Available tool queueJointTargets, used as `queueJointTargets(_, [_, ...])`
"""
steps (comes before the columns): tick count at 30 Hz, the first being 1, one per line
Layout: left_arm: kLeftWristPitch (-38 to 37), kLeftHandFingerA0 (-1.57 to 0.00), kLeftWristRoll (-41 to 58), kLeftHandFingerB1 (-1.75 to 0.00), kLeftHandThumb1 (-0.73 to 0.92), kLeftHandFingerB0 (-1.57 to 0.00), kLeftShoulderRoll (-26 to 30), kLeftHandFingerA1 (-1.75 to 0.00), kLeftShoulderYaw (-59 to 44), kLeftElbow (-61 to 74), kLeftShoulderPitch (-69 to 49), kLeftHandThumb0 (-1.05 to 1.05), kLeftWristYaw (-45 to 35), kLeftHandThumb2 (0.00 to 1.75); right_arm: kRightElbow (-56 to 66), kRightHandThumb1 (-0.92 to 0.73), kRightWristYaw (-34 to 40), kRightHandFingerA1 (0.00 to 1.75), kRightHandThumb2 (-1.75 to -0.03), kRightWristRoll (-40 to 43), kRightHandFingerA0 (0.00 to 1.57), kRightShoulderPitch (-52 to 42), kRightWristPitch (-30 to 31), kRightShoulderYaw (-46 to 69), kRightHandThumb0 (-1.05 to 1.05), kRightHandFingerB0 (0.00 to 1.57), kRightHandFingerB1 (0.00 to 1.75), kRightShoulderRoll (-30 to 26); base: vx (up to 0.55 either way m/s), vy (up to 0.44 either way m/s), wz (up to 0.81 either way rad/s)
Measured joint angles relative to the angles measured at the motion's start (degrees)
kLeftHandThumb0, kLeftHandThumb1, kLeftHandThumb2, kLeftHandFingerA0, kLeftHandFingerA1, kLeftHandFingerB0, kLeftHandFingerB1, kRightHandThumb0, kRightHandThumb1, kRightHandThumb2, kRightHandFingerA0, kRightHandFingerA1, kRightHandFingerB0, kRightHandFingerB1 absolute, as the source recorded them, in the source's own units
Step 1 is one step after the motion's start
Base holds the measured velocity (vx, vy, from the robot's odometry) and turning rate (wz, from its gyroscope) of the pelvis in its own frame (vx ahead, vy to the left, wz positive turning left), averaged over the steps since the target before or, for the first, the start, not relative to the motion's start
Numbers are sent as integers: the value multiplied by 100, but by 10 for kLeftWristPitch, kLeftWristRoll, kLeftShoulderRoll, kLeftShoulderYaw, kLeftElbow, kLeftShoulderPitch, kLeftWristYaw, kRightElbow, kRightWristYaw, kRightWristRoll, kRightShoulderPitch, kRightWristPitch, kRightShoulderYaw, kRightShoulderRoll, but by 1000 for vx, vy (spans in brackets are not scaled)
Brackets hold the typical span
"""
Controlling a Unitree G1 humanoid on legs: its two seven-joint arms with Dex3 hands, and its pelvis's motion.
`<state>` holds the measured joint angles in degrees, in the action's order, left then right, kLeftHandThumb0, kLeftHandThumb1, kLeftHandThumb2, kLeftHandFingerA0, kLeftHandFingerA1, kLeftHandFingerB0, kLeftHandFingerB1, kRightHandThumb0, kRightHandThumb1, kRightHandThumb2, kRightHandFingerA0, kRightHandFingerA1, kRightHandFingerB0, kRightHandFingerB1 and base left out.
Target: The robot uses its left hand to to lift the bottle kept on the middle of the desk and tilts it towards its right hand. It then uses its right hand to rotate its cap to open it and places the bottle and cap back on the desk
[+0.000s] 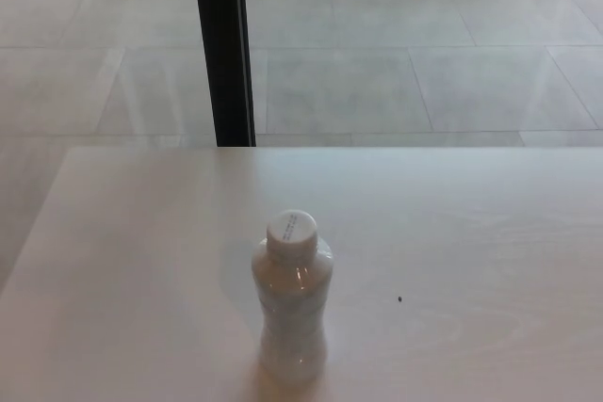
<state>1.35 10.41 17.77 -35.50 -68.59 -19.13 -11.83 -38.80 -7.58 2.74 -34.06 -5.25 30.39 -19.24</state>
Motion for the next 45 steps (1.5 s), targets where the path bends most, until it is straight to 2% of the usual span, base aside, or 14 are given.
queueJointTargets(5, [-8,-22,21,-52,75,-19,3,-65,-29,-9,2,-87,-17,62,-99,-66,-6,63,-99,20,40,52,-10,34,-66,6,41,-27,0,0,0])
queueJointTargets(10, [-16,-28,40,-50,53,-30,12,-61,-53,-11,21,-90,-34,99,-144,-85,-26,54,-66,57,35,111,-11,98,-84,9,31,-65,0,0,0])
queueJointTargets(11, [-18,-23,43,-48,72,-27,16,-62,-56,-10,29,-86,-37,62,-152,-71,-30,61,-105,65,28,127,-11,111,-75,4,25,-77,0,0,0])
queueJointTargets(12, [-21,-20,45,-46,72,-24,20,-61,-58,-9,36,-88,-40,62,-156,-90,-32,54,-68,71,24,139,-11,120,-72,5,20,-85,0,0,0])
queueJointTargets(16, [-31,-21,58,-41,69,-24,42,-56,-65,15,74,-86,-58,61,-98,-72,-42,56,-103,102,11,182,-4,158,-73,3,22,-108,0,0,0])
queueJointTargets(24, [-31,-30,77,-46,52,-29,63,-55,-68,100,140,-82,-91,95,61,-88,-44,46,-67,146,17,248,28,183,-67,9,20,-110,0,0,0])
queueJointTargets(29, [-30,-34,86,-35,67,-36,61,-46,-55,193,163,-89,-107,61,162,-51,-43,51,-109,165,4,280,48,175,-36,0,50,-104,0,0,0])
queueJointTargets(30, [-30,-36,88,-35,66,-38,59,-47,-51,216,166,-89,-108,61,180,-85,-43,45,-65,168,23,286,51,171,-74,14,28,-101,0,0,0])
queueJointTargets(38, [-23,-15,93,-46,55,-19,29,-52,-2,379,174,-85,-114,97,305,-66,-43,55,-97,182,26,304,70,120,-74,11,41,-66,0,0,0])
queueJointTargets(39, [-21,-21,94,-33,74,-25,23,-44,7,401,175,-89,-115,63,323,-68,-43,55,-98,182,24,304,72,109,-74,8,40,-59,0,0,0])
queueJointTargets(40, [-19,-16,95,-45,56,-16,17,-52,18,422,175,-84,-116,99,341,-67,-43,54,-98,183,22,304,75,97,-74,7,40,-52,0,0,0])
queueJointTargets(42, [-15,-24,96,-34,73,-26,4,-45,38,463,176,-87,-118,63,374,-67,-43,53,-98,183,23,304,80,73,-74,7,40,-38,0,0,0])
queueJointTargets(43, [-13,-21,96,-45,58,-17,1,-55,46,476,176,-86,-118,102,385,-67,-43,54,-98,183,23,304,82,64,-75,7,40,-34,0,0,0])
queueJointTargets(45, [-7,-25,97,-35,76,-27,-11,-49,71,521,176,-90,-119,64,419,-83,-43,45,-65,183,31,304,89,36,-74,16,27,-19,0,0,0])
